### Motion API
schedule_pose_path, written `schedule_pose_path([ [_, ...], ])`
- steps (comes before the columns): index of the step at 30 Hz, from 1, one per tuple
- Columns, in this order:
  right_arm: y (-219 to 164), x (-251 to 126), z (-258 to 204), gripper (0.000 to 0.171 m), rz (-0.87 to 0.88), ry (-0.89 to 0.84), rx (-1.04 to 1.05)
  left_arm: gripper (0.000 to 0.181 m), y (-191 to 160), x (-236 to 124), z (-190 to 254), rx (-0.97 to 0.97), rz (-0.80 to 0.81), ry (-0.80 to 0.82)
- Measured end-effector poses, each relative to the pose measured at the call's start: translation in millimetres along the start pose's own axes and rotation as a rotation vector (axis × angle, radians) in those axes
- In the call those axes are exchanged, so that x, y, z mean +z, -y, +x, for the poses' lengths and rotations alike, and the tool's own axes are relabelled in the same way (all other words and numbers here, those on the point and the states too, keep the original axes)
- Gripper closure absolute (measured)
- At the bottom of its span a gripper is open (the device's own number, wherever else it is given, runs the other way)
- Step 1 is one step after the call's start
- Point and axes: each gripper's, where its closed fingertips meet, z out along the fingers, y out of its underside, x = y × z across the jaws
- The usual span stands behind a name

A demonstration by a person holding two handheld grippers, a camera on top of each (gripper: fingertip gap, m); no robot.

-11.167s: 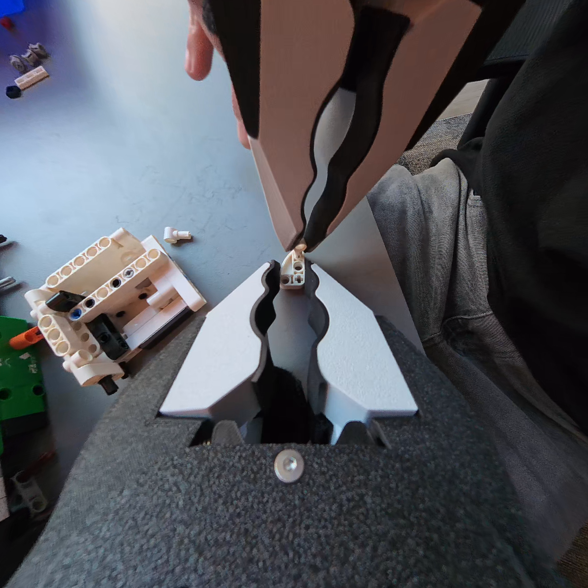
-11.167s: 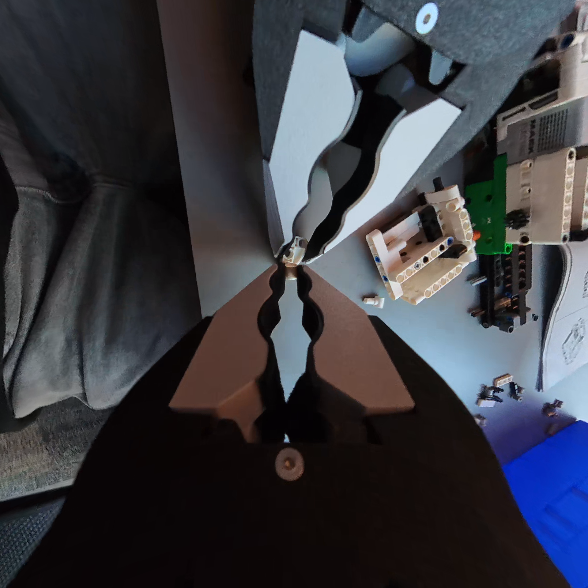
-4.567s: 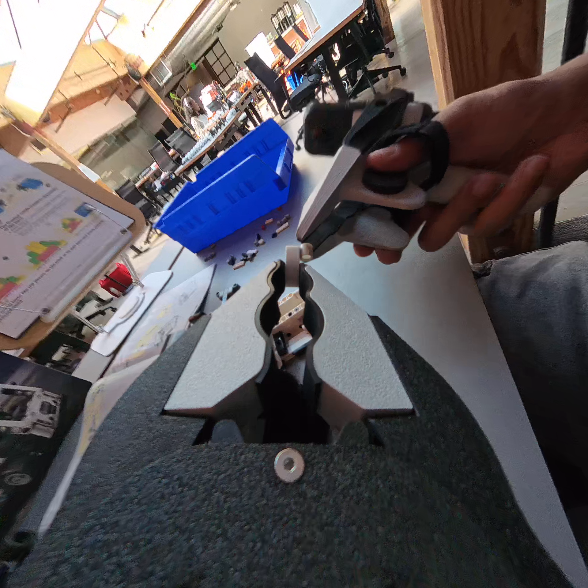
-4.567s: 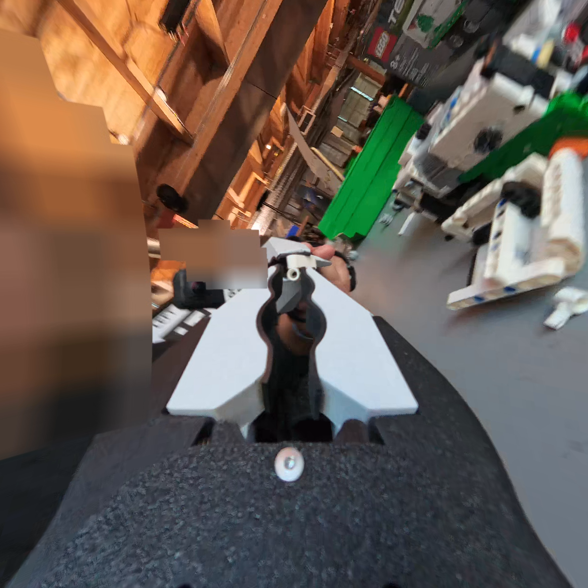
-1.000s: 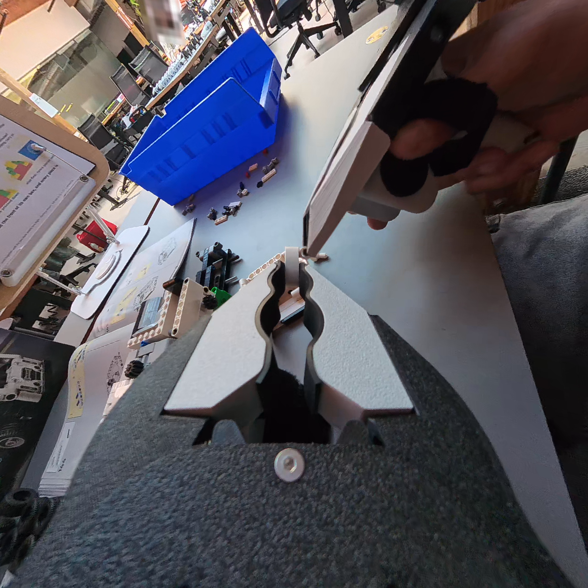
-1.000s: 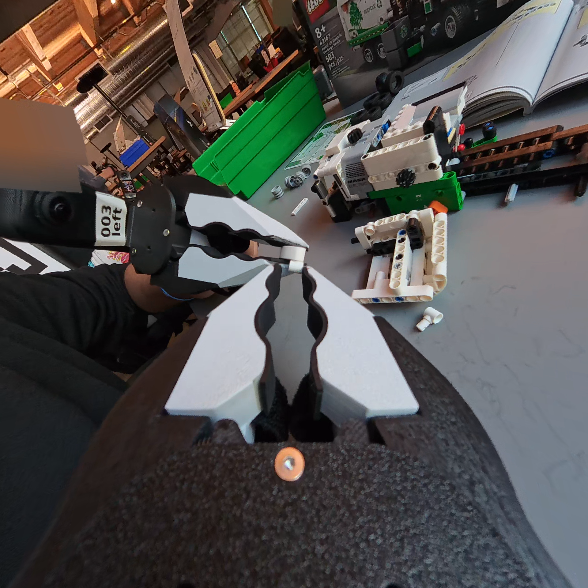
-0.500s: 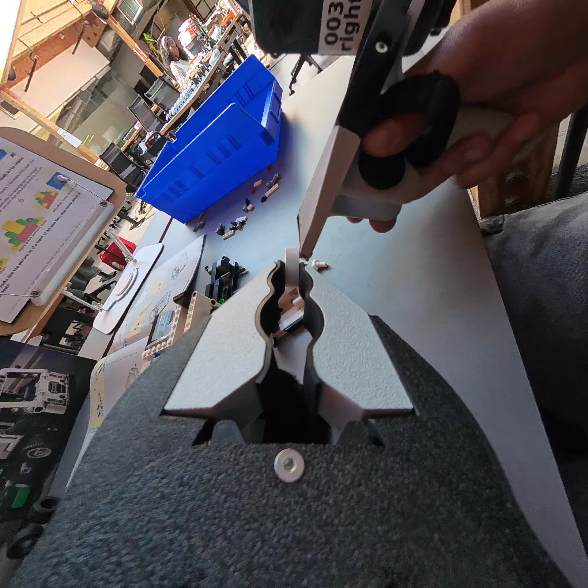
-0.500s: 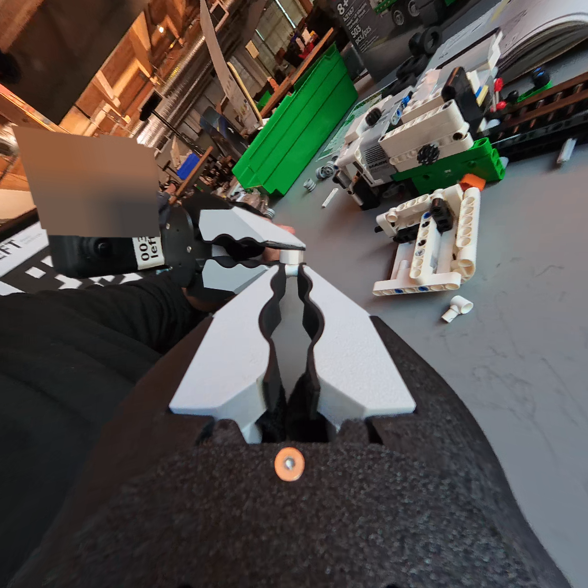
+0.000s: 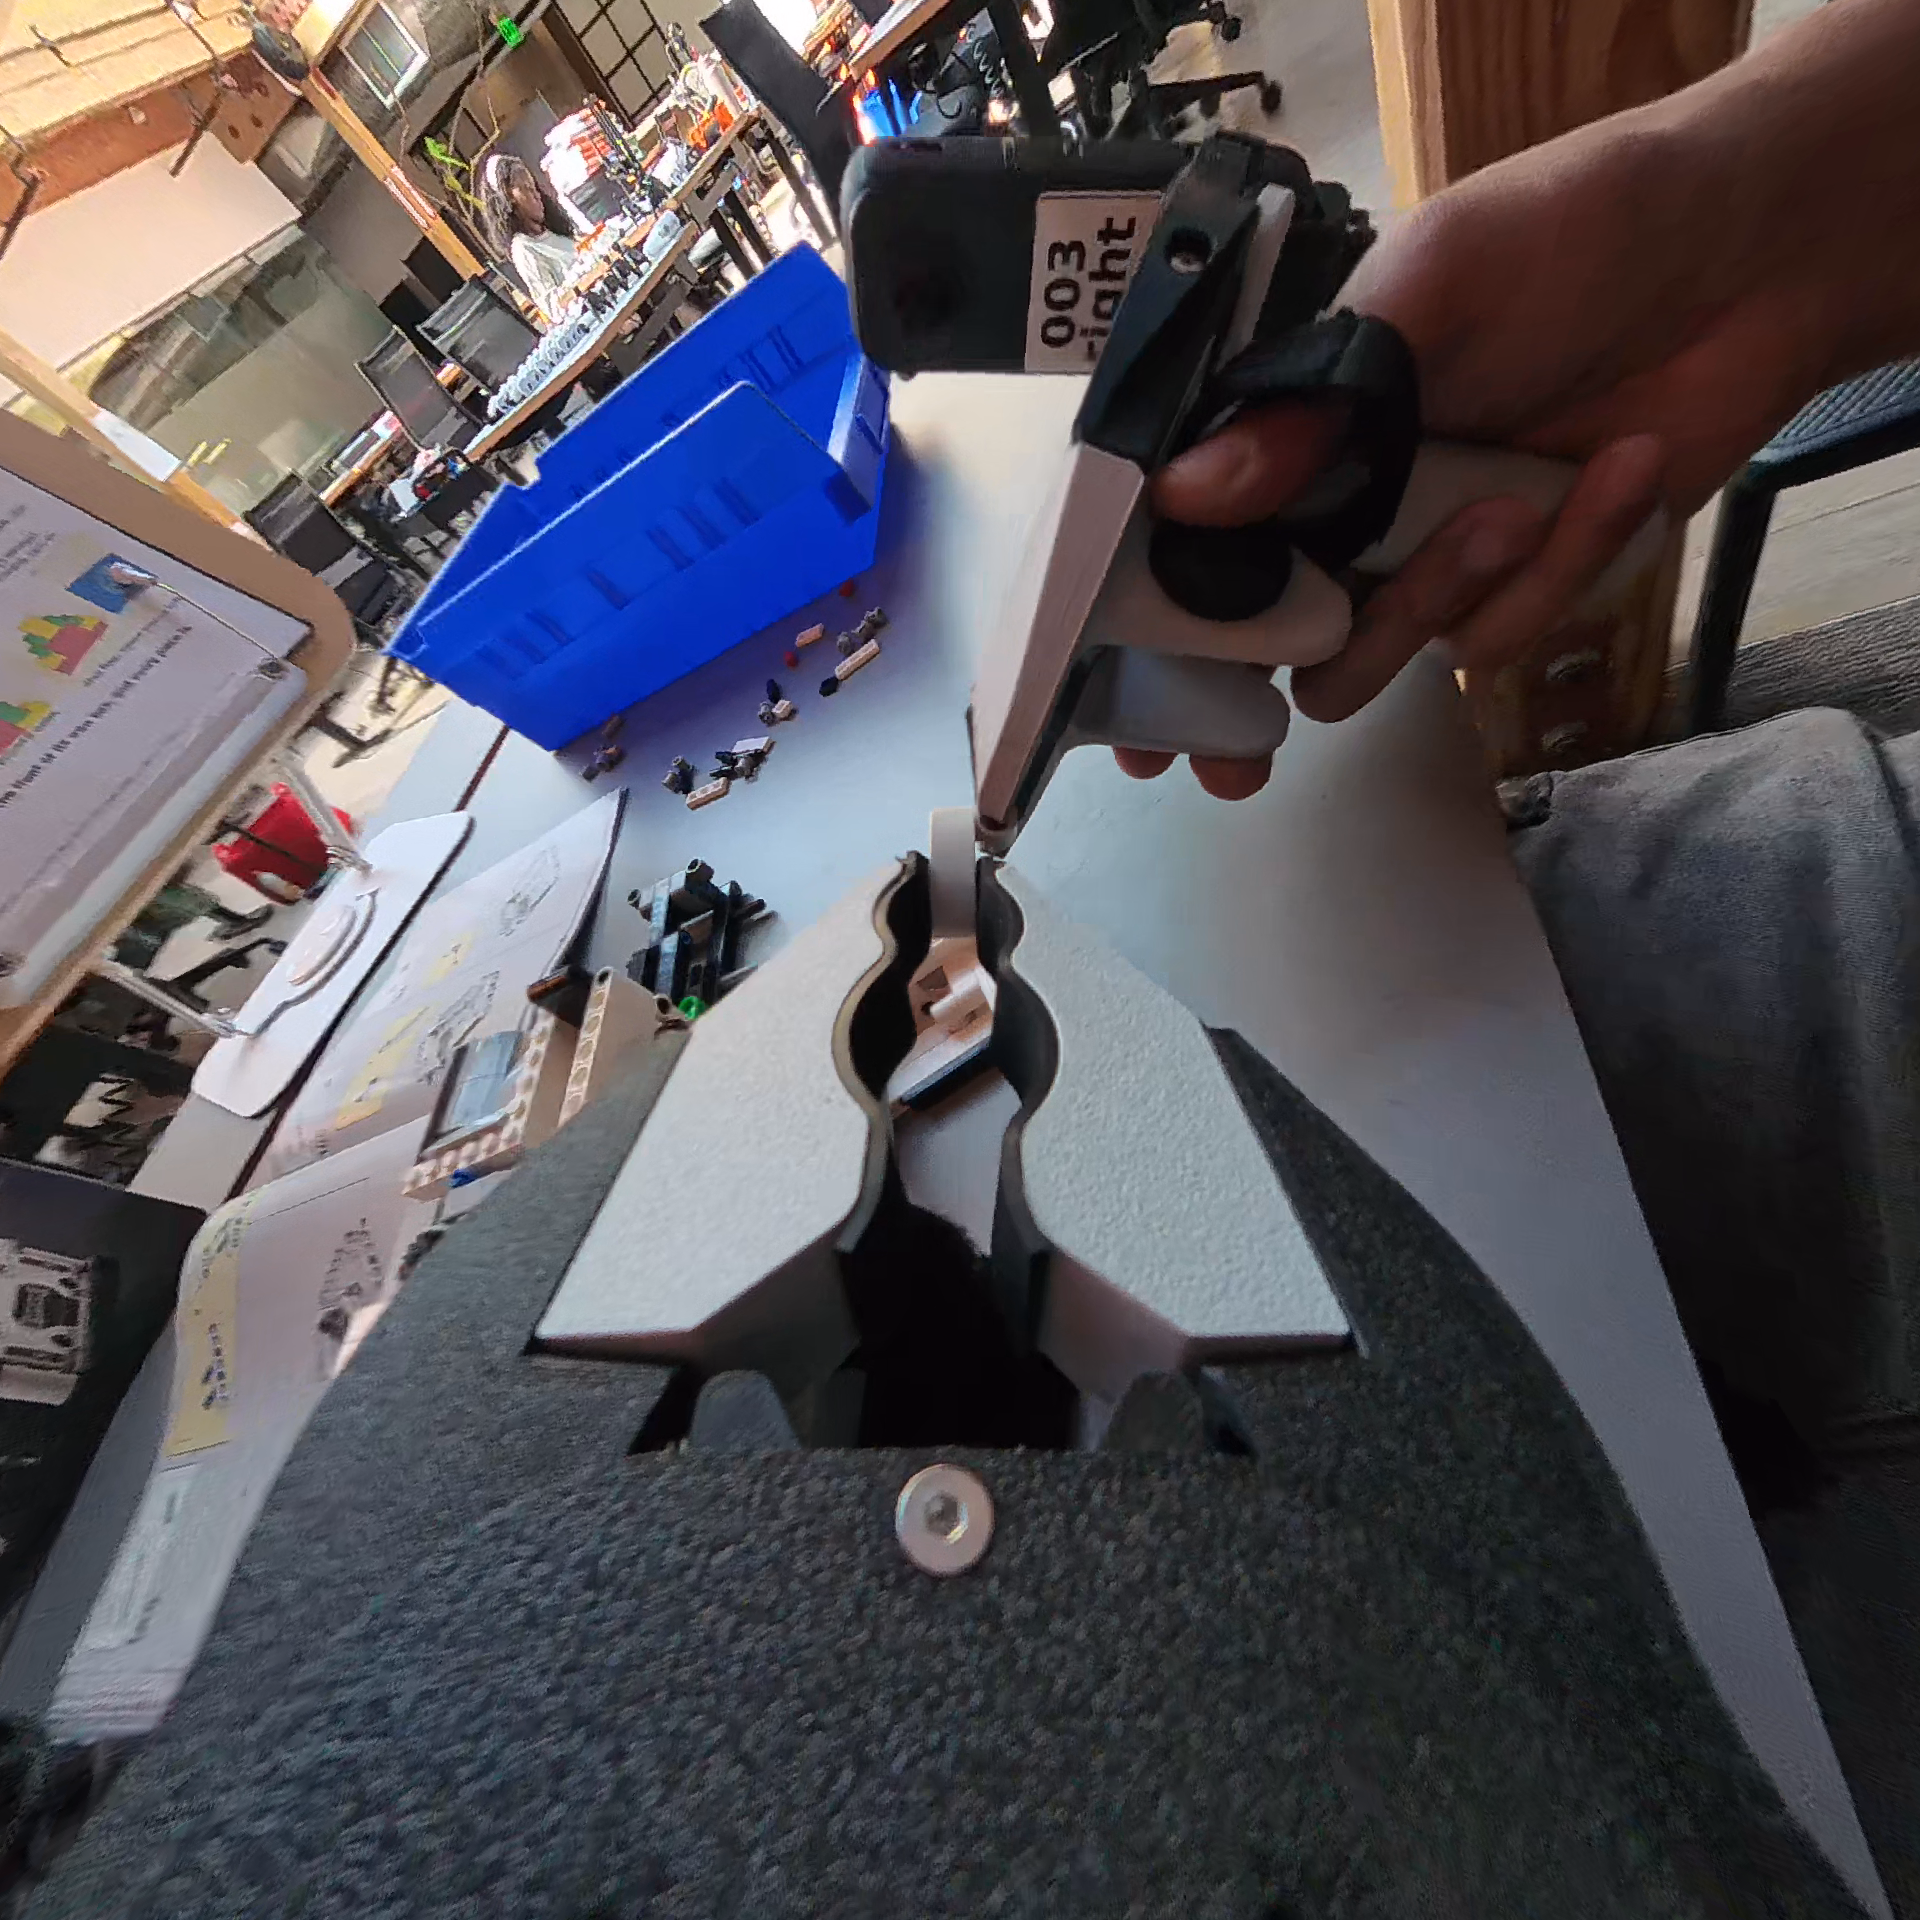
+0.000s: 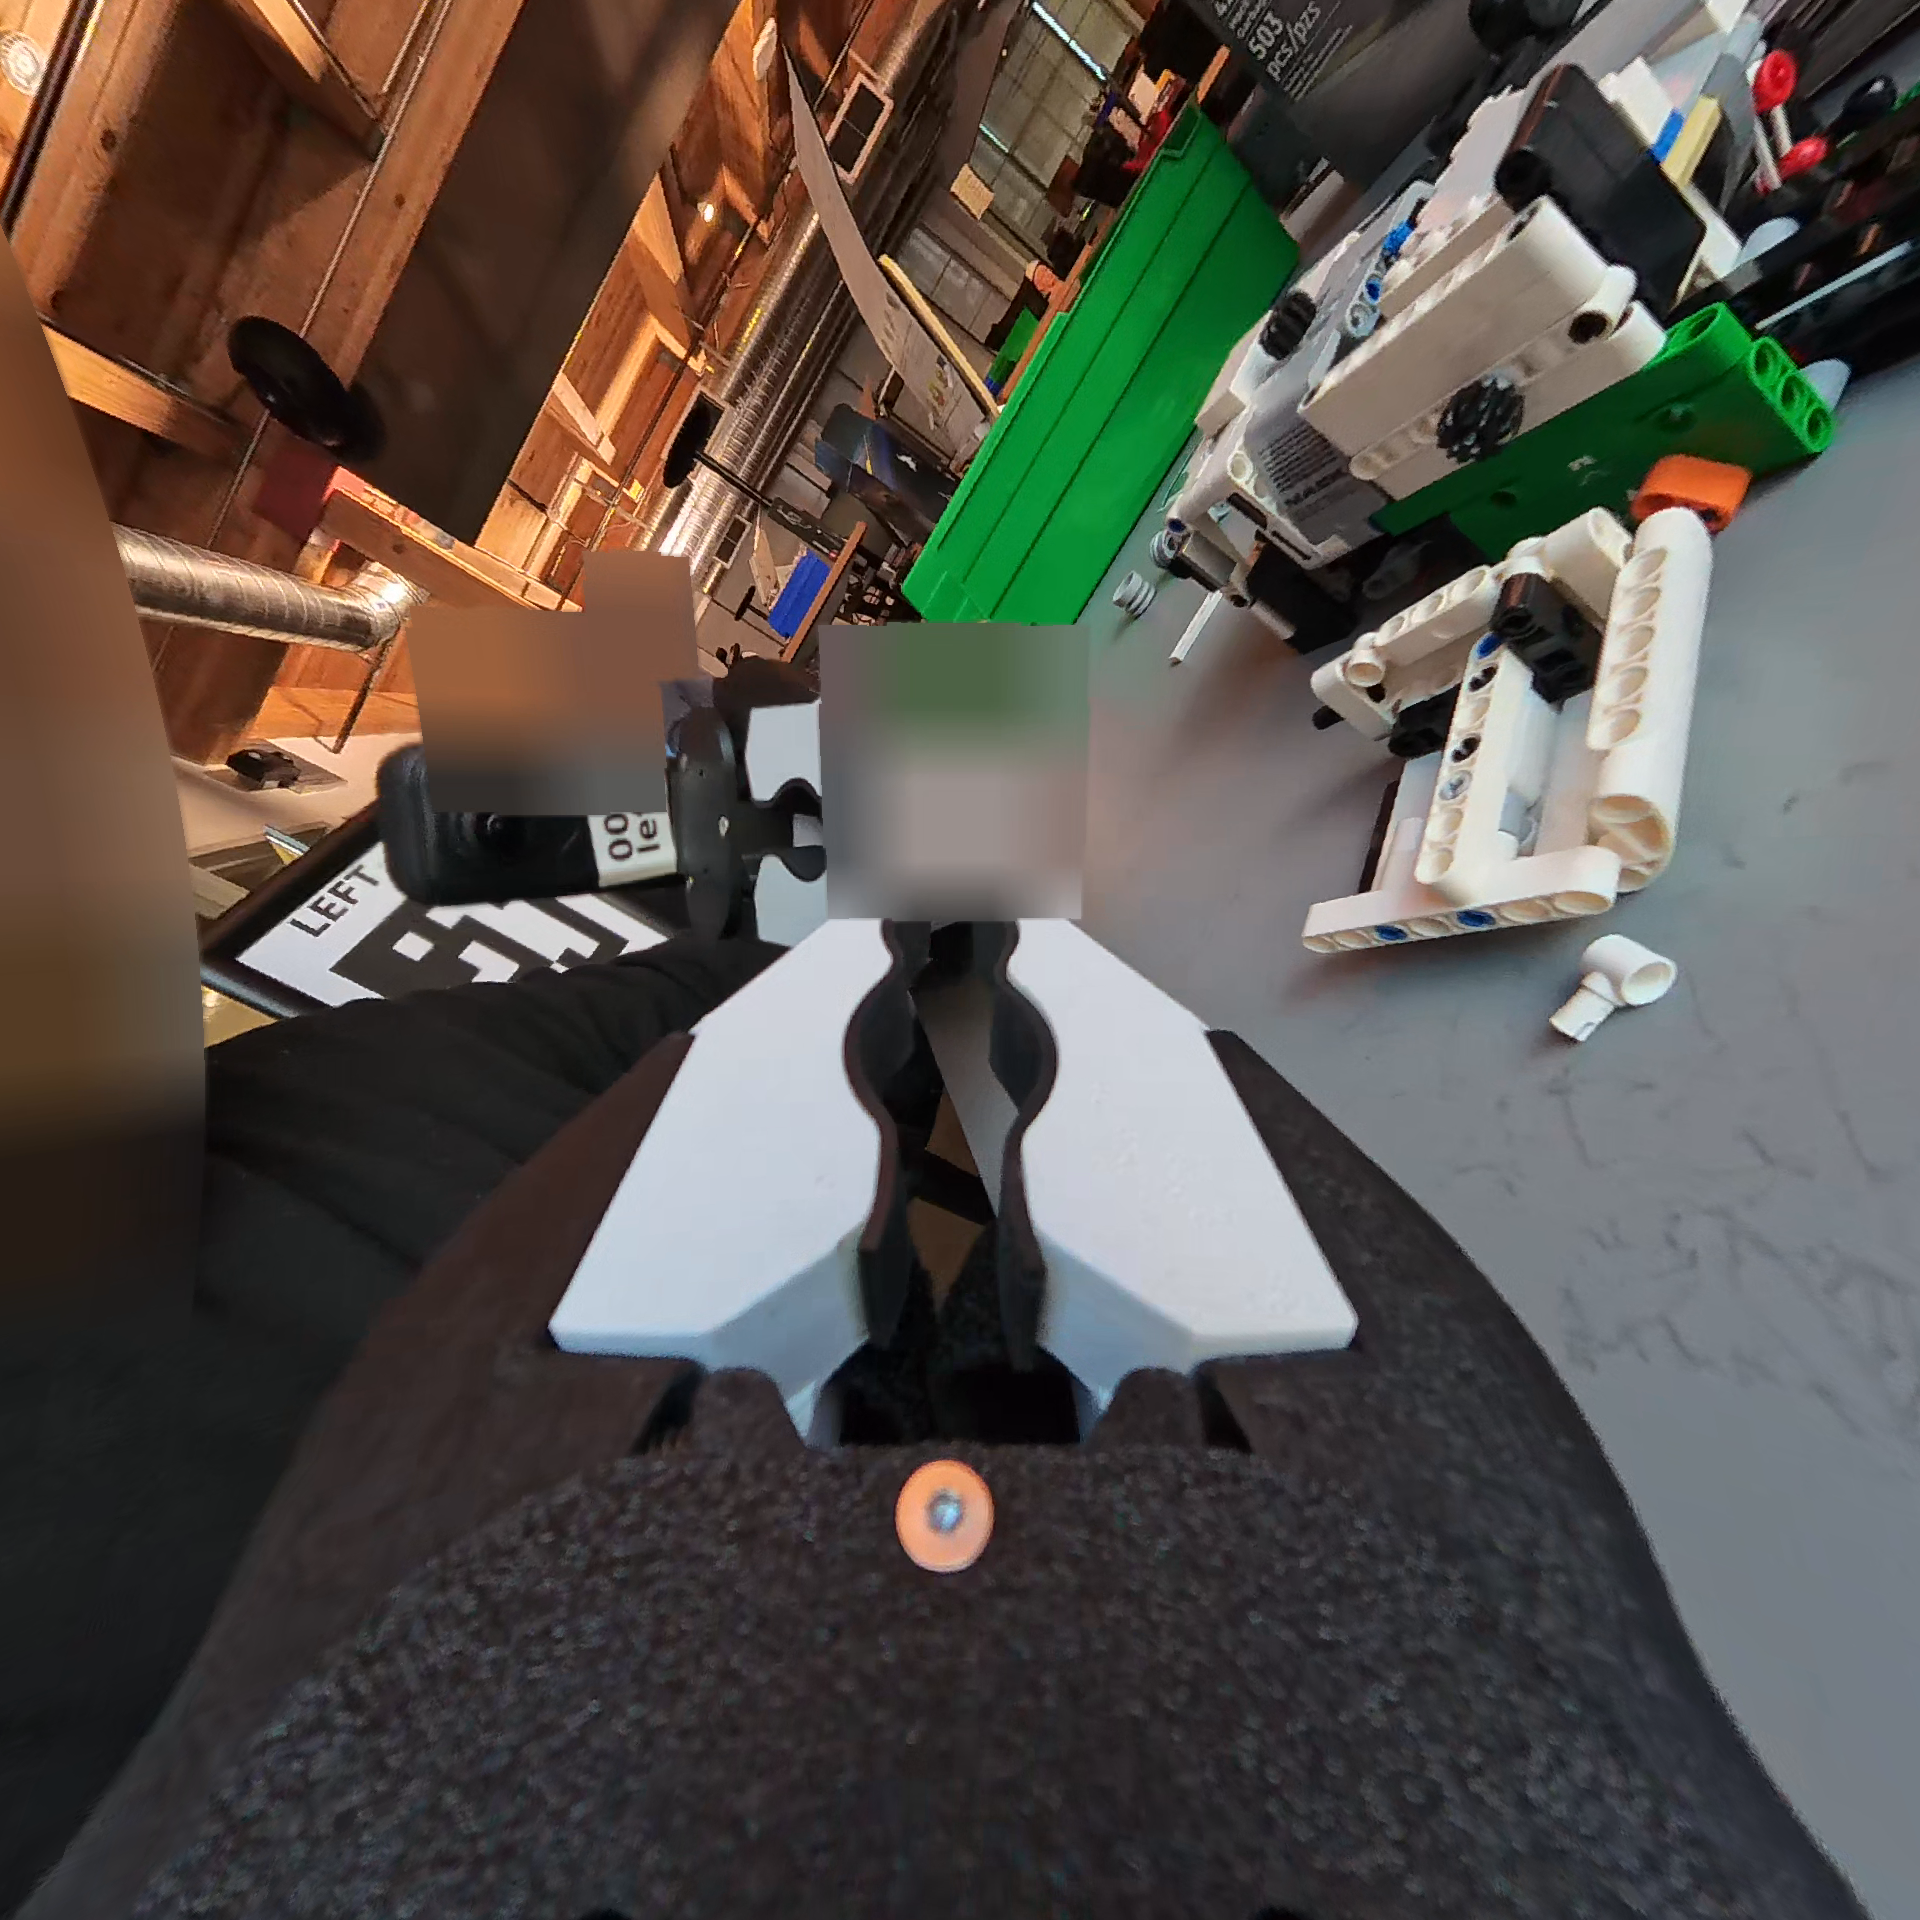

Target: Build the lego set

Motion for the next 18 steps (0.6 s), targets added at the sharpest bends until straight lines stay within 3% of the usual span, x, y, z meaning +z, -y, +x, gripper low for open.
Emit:
schedule_pose_path([
  [5,24.9,-18.5,-4.0,0.161,0.044,-0.058,-0.19,0.174,-9.5,-2.7,-18.4,-0.09,-0.01,0.026],
  [10,57.9,-36.6,-1.4,0.162,0.08,-0.221,-0.486,0.175,-13.6,-6.5,-34.9,-0.205,0.029,0.02],
  [18,100.5,-53.2,32.9,0.168,0.193,-0.414,-0.779,0.174,-11.5,0.7,-20.2,-0.434,0.117,-0.153],
])
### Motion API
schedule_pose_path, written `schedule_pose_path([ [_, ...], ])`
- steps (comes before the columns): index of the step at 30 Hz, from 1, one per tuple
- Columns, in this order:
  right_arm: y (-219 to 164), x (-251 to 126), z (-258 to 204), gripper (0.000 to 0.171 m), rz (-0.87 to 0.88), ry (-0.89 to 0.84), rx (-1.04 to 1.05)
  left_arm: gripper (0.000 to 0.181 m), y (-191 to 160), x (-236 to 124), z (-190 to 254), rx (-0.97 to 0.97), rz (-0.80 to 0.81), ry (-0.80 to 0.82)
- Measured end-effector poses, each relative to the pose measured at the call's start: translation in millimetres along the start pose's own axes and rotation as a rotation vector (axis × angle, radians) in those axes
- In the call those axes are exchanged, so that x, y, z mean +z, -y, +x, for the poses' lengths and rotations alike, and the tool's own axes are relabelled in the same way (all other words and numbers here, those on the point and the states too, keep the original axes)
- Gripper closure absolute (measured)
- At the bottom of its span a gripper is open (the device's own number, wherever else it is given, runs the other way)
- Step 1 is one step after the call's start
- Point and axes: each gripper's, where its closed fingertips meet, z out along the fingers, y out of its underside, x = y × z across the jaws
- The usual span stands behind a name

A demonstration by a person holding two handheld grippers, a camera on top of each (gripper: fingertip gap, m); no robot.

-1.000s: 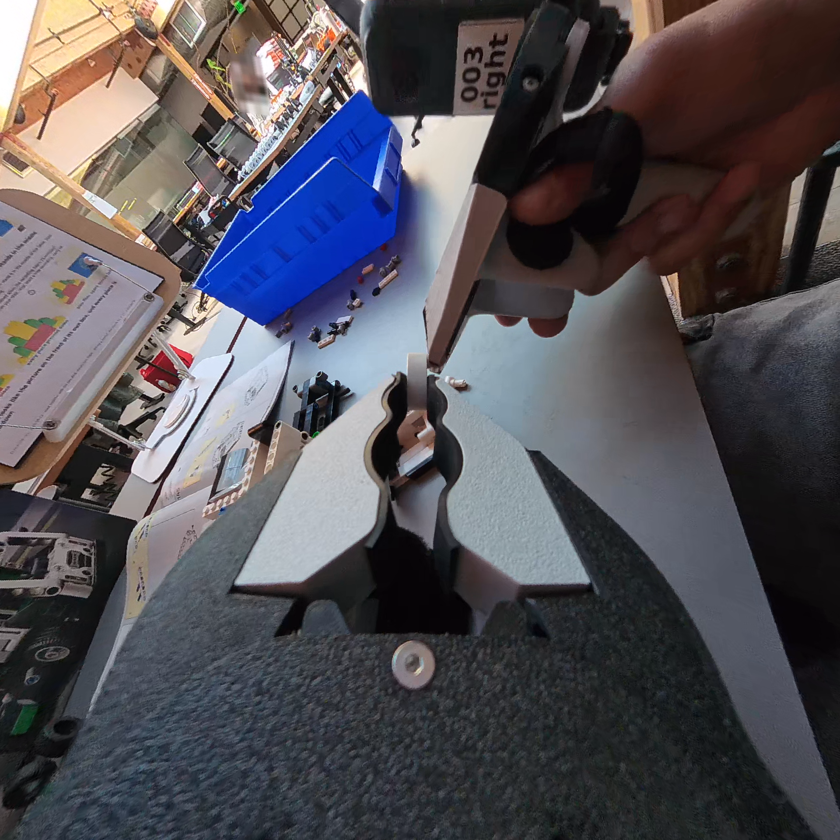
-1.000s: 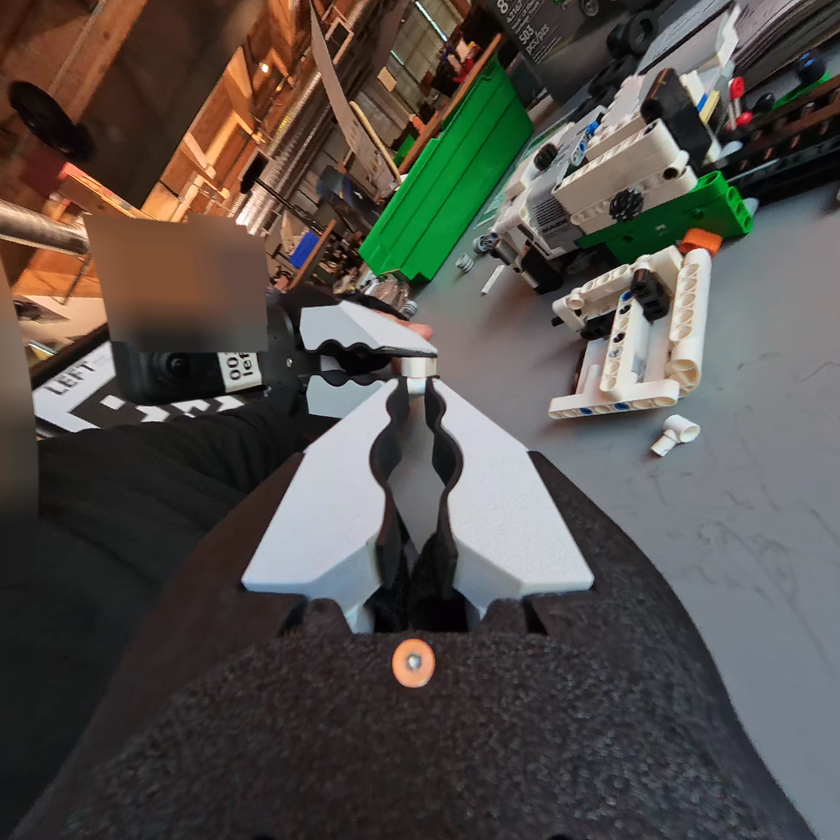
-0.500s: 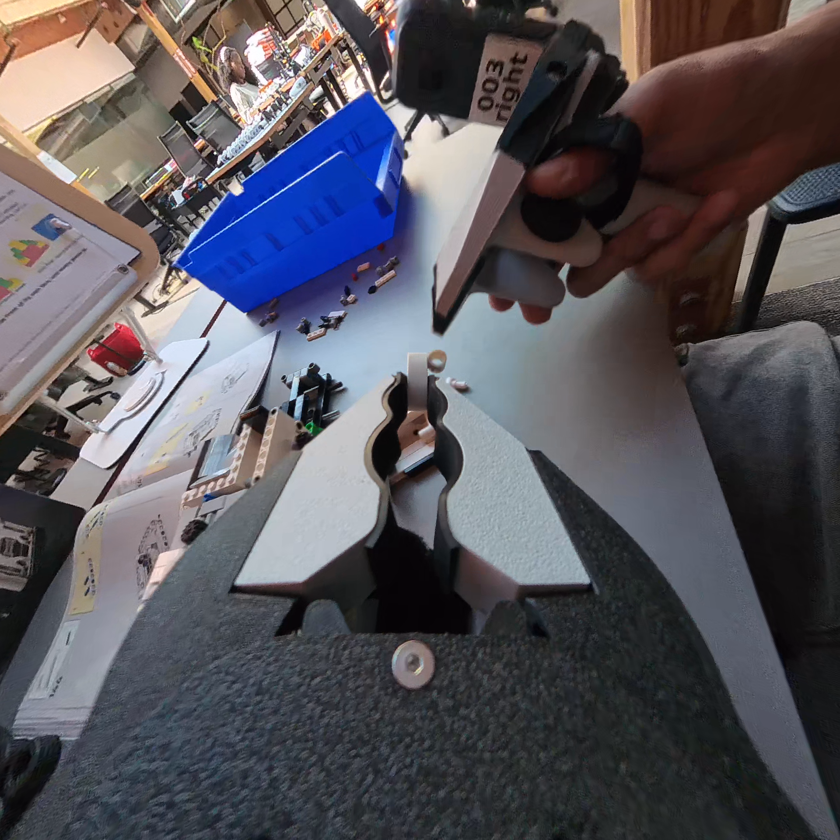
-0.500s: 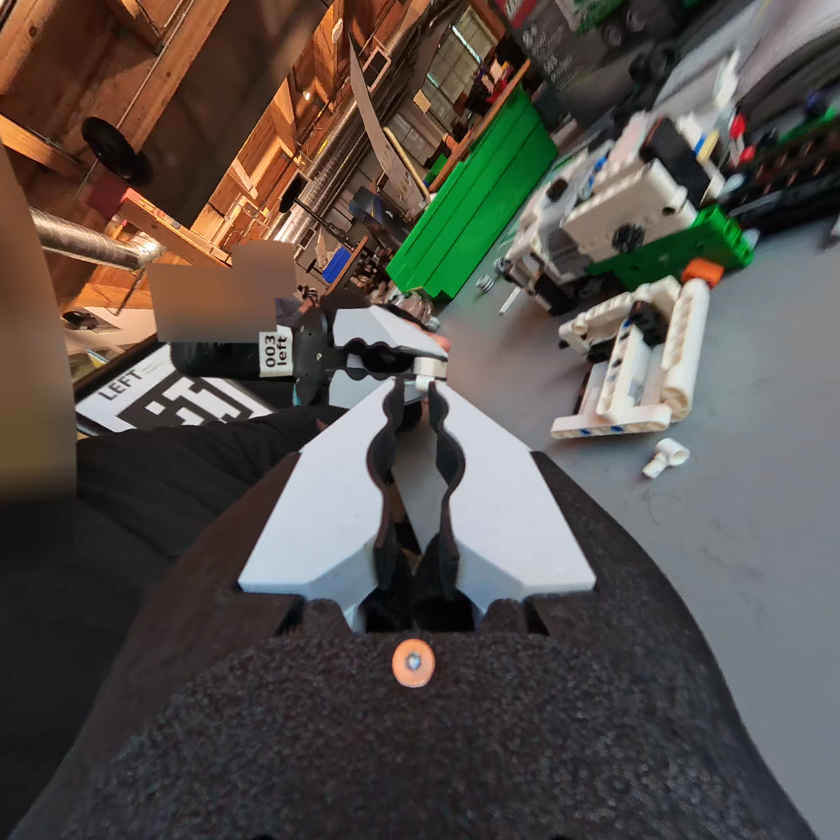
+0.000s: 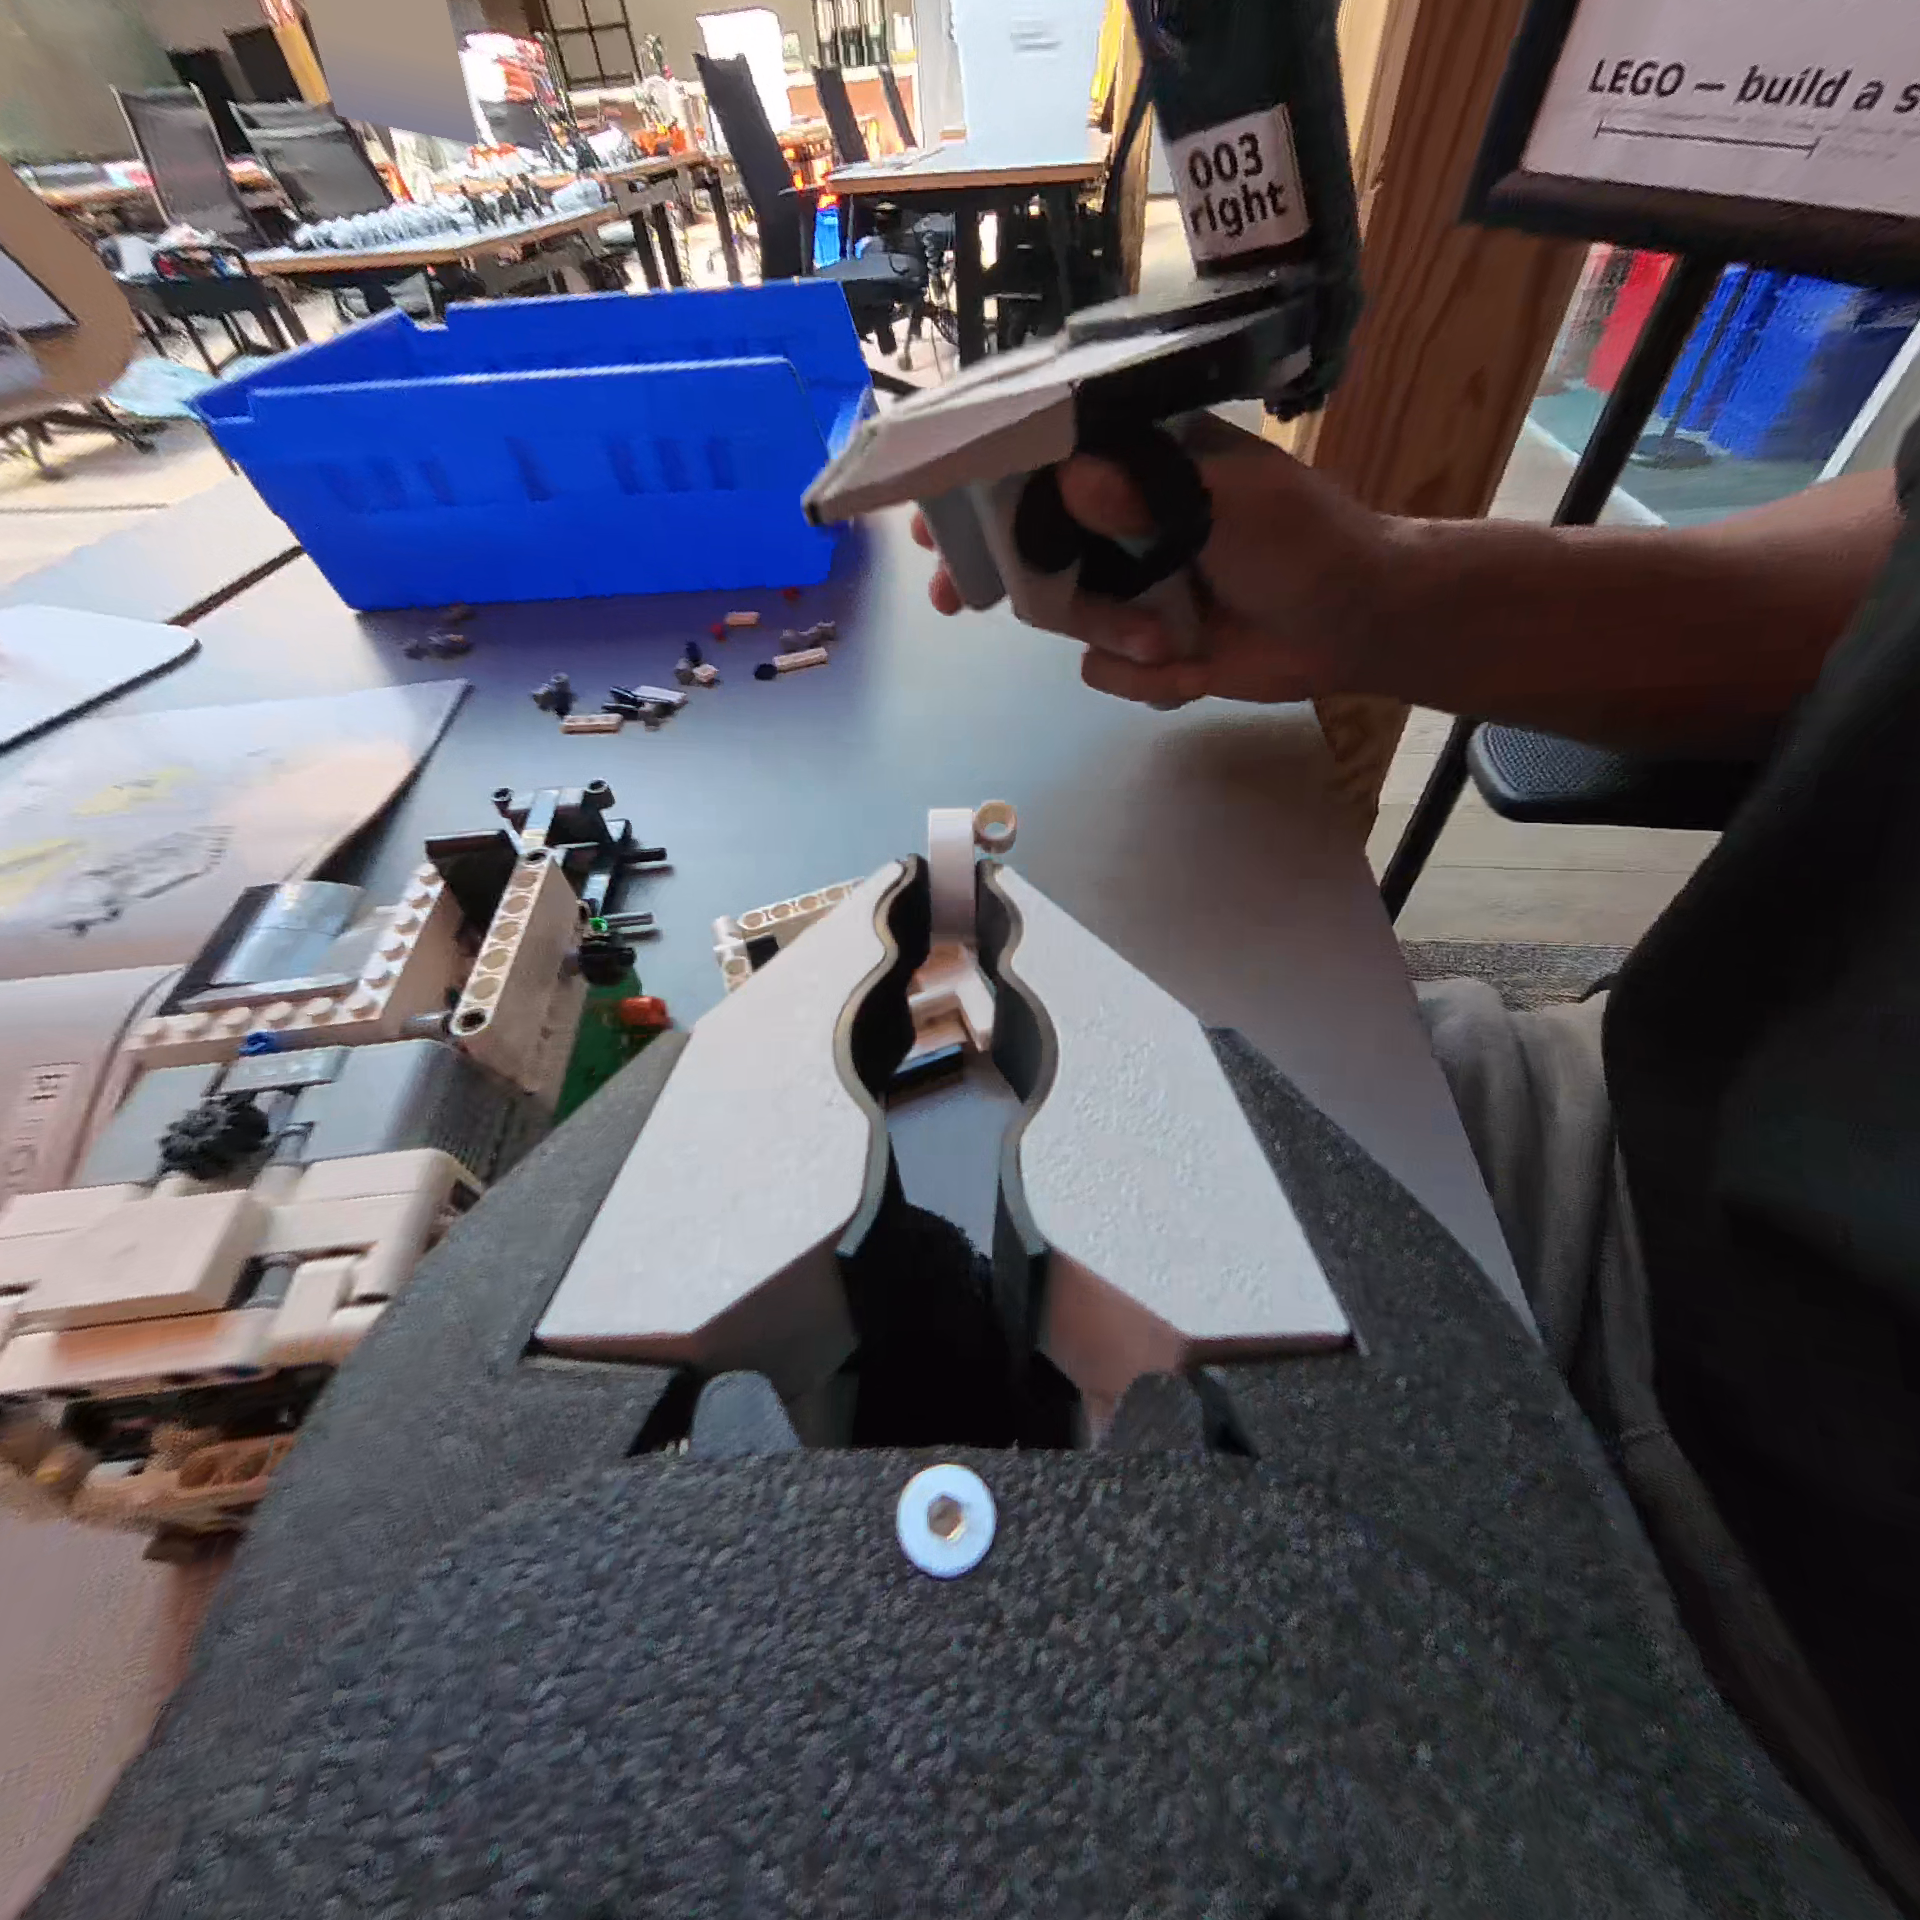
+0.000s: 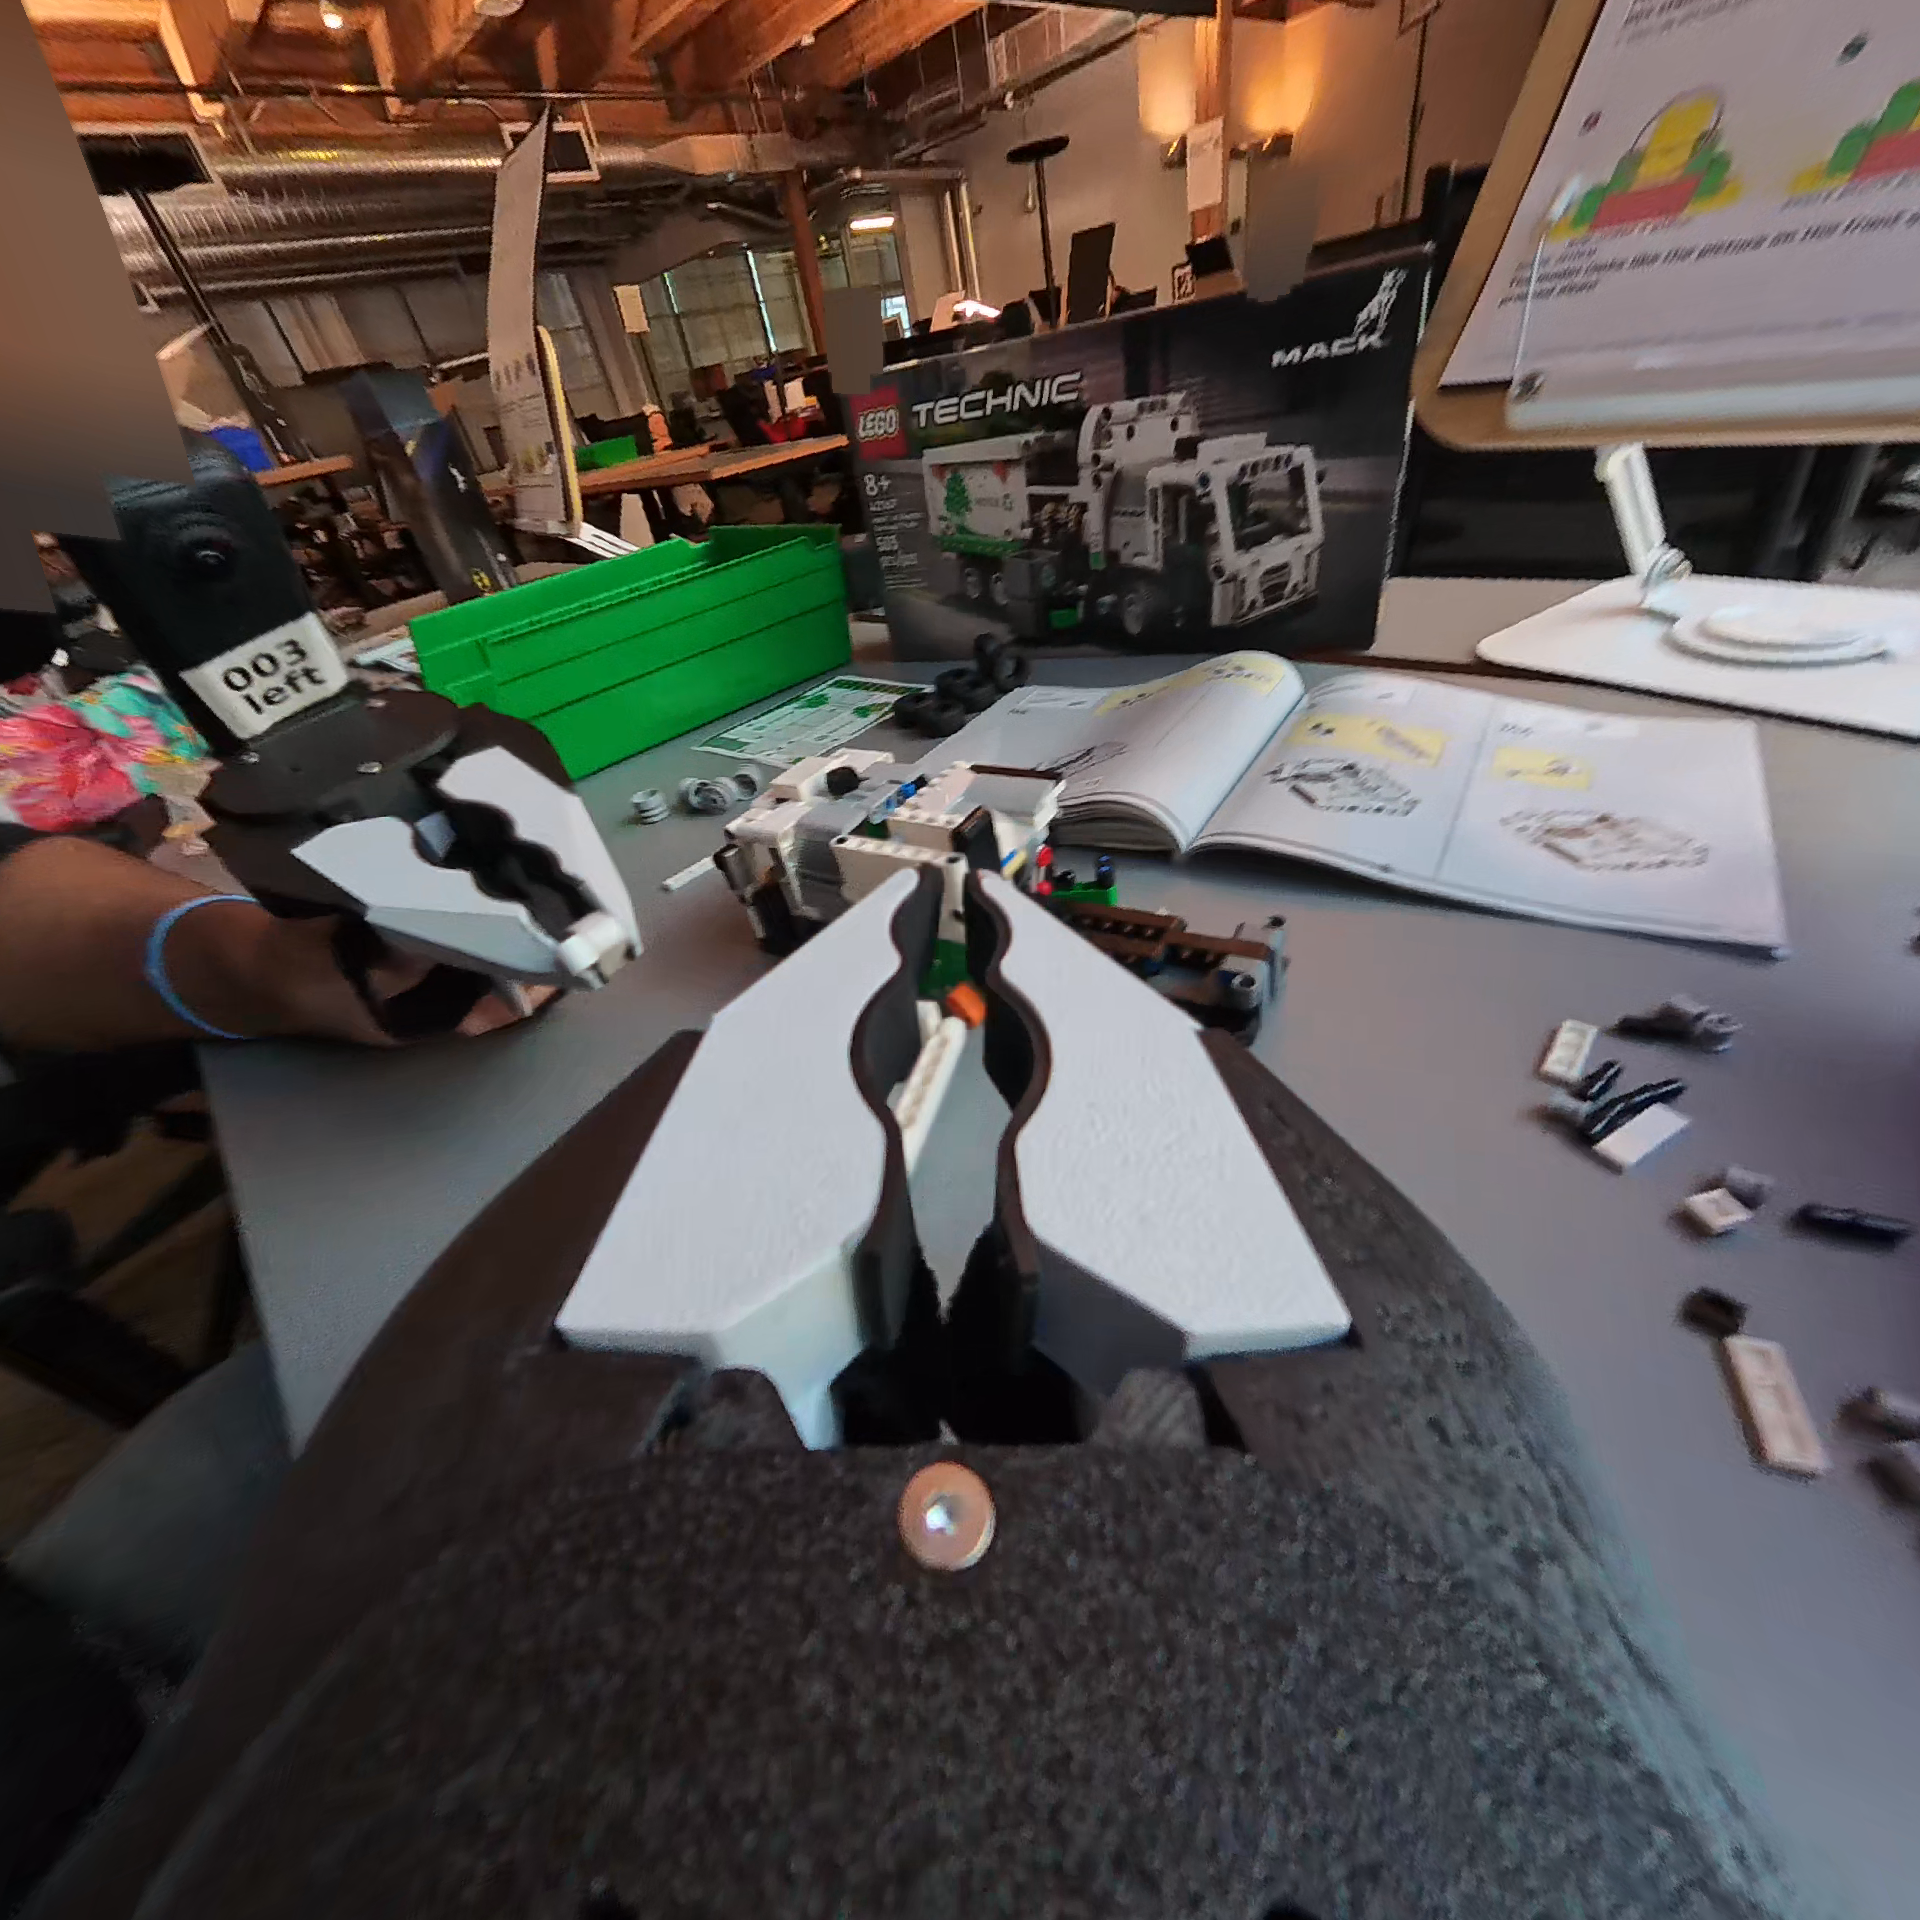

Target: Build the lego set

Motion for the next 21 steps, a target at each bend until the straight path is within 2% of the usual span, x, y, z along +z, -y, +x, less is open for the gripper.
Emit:
schedule_pose_path([
  [4,6.3,4.9,19.9,0.169,0.057,-0.05,-0.109,0.174,-1.7,0.9,1.7,-0.001,-0.01,-0.037],
  [9,14.0,-1.0,27.2,0.171,0.135,-0.035,-0.07,0.174,-6.8,-1.0,-0.2,-0.031,-0.032,-0.073],
  [21,-9.8,14.0,10.5,0.171,-0.002,0.037,-0.137,0.174,-9.4,0.7,-1.4,-0.141,-0.052,-0.152],
])
